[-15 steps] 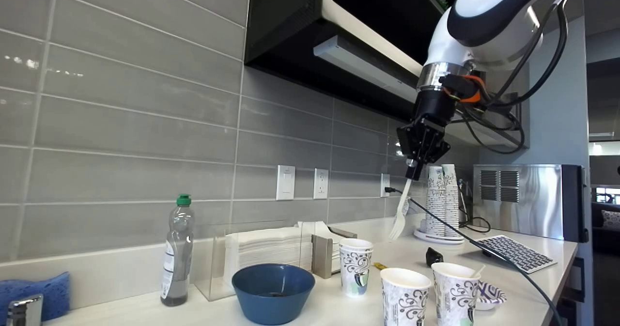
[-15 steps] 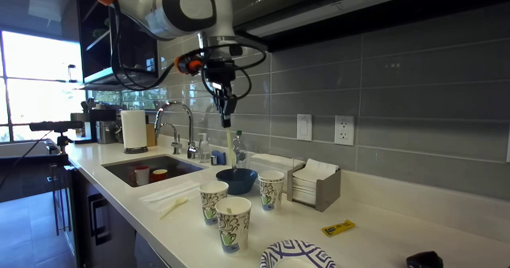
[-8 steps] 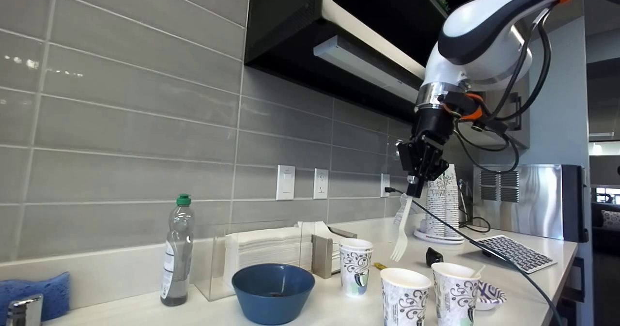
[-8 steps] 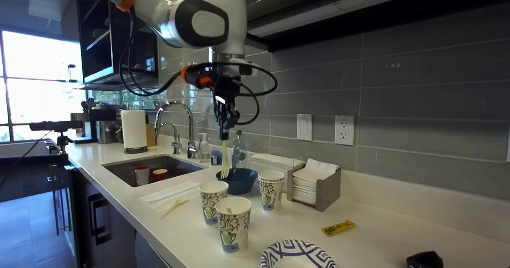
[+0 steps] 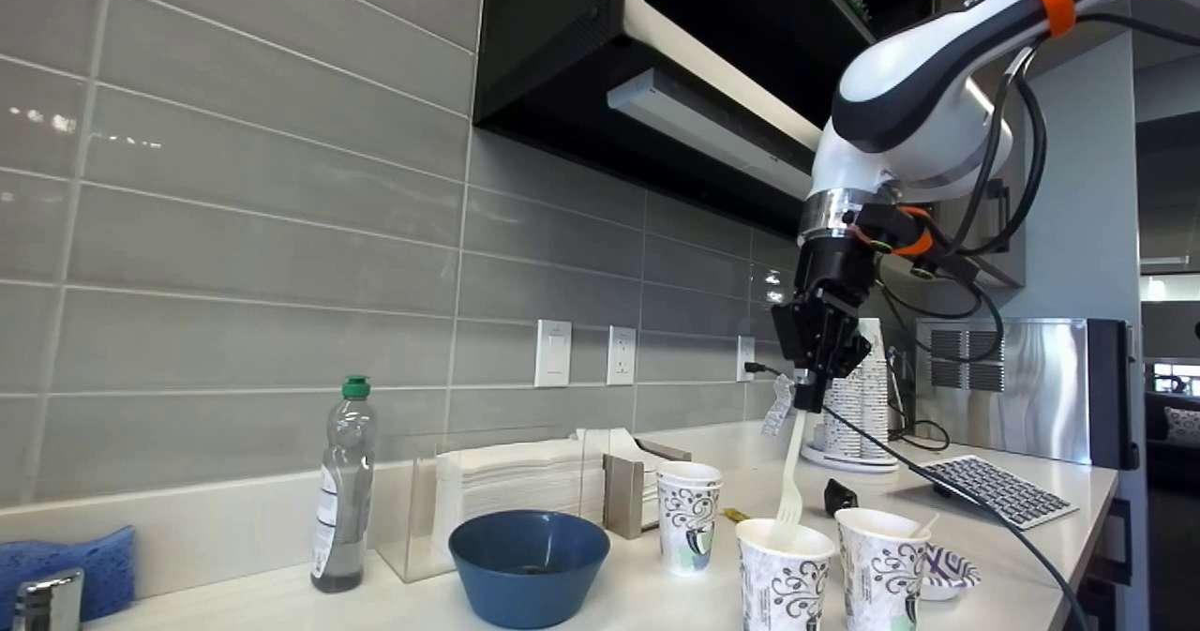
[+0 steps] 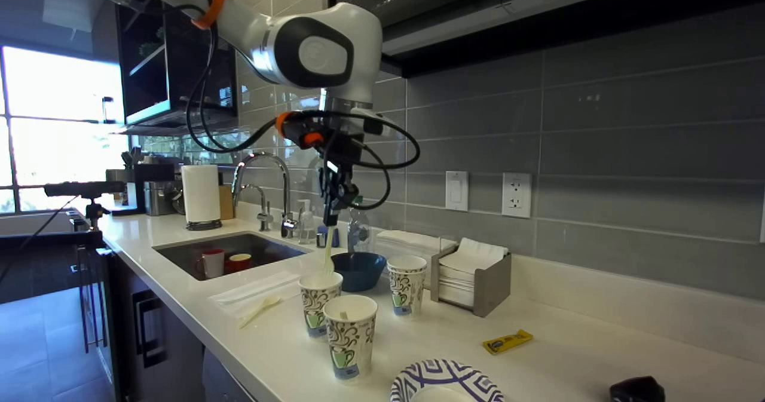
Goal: Move the spoon to the cup to the left
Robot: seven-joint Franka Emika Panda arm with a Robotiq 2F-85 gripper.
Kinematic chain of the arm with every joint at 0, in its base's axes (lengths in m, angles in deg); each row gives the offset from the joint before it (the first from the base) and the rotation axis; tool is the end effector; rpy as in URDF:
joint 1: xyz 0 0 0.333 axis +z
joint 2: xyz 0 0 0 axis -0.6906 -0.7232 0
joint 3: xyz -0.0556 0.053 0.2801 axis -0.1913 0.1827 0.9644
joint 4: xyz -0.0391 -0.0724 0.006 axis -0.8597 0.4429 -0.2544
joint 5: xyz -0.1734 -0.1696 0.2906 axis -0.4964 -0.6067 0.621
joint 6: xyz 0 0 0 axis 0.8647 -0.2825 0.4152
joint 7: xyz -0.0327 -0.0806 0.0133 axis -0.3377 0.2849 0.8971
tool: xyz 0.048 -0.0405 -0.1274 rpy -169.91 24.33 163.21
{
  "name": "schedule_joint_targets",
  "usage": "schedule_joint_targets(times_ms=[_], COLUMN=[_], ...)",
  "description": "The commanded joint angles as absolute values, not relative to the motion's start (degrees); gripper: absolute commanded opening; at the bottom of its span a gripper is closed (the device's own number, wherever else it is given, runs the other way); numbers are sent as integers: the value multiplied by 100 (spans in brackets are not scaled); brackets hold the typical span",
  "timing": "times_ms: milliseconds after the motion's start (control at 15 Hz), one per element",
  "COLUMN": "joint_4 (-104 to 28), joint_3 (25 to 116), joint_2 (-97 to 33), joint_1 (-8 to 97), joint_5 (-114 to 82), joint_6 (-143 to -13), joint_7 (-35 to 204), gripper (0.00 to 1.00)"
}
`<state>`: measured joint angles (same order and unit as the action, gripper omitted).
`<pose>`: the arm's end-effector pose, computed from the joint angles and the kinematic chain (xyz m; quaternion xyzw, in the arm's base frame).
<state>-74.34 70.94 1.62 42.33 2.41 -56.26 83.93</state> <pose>0.4603 -0.0113 0.4380 -0.9825 0.1309 -0.0079 0.1325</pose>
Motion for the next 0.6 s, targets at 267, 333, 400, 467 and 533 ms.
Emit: schedule_joint_targets(times_ms=[267, 333, 400, 467, 533], joint_4=[-7377, -7385, -7395, -7404, -7426], joint_3=[6998, 6991, 6972, 6958, 6970], joint_2=[-50, -30, 24, 59, 112], joint_1=[4232, 4221, 4220, 4222, 4196], joint_5=[706, 697, 728, 753, 676], joint_6=[-5564, -5559, -5512, -5482, -5471], joint_7=[8754, 8746, 8751, 8770, 8687], gripper=[42, 50, 56, 65, 71])
